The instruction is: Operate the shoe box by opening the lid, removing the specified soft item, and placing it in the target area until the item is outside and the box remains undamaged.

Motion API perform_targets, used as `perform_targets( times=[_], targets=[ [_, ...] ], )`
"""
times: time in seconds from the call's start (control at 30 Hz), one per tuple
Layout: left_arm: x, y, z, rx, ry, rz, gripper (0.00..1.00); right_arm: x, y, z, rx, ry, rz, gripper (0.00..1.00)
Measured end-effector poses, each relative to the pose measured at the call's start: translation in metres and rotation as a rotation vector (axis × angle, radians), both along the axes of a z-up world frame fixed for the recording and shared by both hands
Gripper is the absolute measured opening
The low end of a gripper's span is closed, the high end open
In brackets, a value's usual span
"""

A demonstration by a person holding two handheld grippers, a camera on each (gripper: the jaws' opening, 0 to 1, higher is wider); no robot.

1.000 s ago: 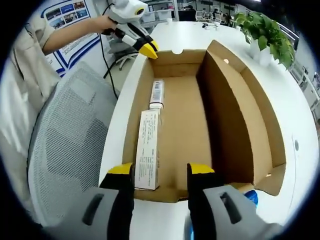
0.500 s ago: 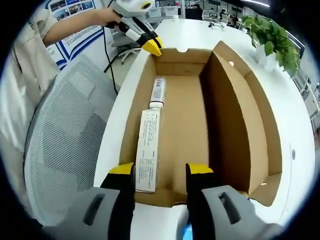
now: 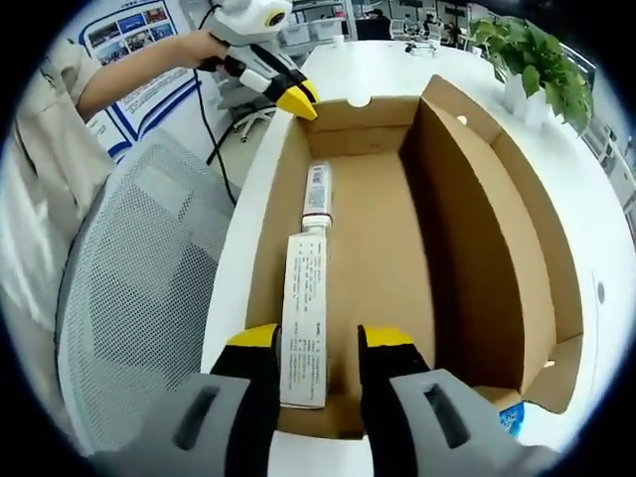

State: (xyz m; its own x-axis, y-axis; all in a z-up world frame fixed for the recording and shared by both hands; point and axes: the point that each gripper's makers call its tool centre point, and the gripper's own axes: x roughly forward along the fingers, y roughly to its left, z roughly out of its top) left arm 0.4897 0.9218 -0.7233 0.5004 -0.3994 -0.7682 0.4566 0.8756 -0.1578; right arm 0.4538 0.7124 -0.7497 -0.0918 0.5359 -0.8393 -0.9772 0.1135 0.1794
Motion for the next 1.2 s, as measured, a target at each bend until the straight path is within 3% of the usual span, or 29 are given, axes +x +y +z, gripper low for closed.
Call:
perform_targets(
  times=[0.17,0.67,1.2],
  targets=[
    [0.000,0.000,0.000,-0.002,0.002,0.001,0.07,-0.008,0.002,0.003,0.000,0.002,0.047,0.17],
    [0.001,0.000,0.000,-0.005,0.004,0.013,0.06,-0.004,0.002,0.009,-0.011,-0.015,0.005,0.15],
    [-0.001,0.001,0.000,0.006,0.013,0.032,0.06,0.006,0.002,0.050,0.028,-0.092,-0.012,0.15]
  ],
)
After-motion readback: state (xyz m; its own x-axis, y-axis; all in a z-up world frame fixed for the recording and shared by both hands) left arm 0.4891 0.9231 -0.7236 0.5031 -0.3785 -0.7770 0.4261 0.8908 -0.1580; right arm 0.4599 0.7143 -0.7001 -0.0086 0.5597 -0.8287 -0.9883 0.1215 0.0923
